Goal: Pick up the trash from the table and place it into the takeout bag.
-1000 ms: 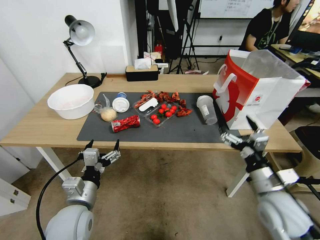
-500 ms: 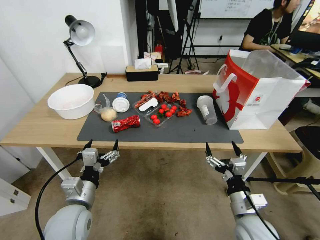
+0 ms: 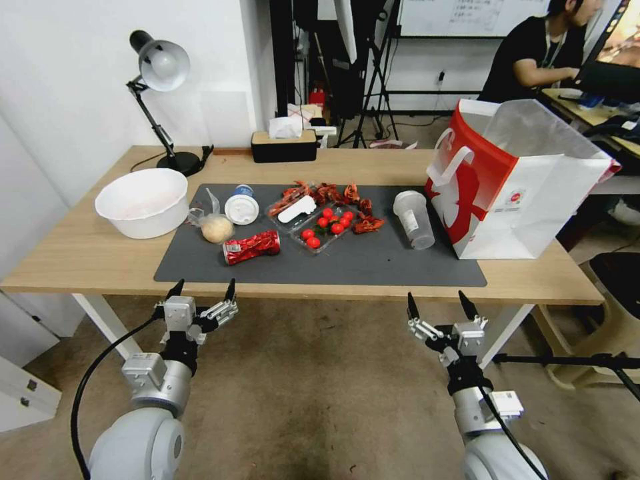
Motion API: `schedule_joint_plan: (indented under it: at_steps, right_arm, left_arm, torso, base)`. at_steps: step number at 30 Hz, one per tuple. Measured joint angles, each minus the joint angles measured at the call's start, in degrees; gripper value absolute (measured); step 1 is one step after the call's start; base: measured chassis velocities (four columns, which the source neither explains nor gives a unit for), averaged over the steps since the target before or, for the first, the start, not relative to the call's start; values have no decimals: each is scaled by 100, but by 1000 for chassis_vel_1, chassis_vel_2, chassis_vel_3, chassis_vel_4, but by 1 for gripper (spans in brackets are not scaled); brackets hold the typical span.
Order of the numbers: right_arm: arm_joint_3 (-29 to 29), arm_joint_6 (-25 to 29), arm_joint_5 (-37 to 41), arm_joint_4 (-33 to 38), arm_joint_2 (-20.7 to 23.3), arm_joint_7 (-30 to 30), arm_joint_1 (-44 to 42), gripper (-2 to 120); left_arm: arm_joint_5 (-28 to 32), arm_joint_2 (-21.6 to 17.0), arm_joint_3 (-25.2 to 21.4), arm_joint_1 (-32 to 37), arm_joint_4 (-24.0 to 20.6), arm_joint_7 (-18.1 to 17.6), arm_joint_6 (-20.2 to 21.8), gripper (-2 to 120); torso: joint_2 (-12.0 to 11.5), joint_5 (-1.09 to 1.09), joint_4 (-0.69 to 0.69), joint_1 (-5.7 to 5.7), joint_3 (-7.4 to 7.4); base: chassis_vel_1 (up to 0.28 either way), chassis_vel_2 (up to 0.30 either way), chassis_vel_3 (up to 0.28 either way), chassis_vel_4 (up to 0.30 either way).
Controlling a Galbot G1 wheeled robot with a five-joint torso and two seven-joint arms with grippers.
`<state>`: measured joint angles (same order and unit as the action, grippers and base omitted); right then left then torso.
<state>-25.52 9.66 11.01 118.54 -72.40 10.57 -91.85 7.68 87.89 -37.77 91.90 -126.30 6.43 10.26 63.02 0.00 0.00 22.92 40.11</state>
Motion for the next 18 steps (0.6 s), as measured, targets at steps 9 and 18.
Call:
schedule_joint_plan:
  at_steps: [9,18]
  right_arm:
    - [-2,-867,628,-122,290,431,875,100]
    - [193,-1654,1662,-785,636,758,2098,100]
  left_arm:
    - [6,0,-14,-14,19,-1,-13,100]
    - [22,-16,-44,-30,36,-11,-13,100]
  torso:
    - [0,0,0,0,0]
    - [0,1,1,0,0]
  base:
    - [0,0,0,0]
    - [0,0,0,0]
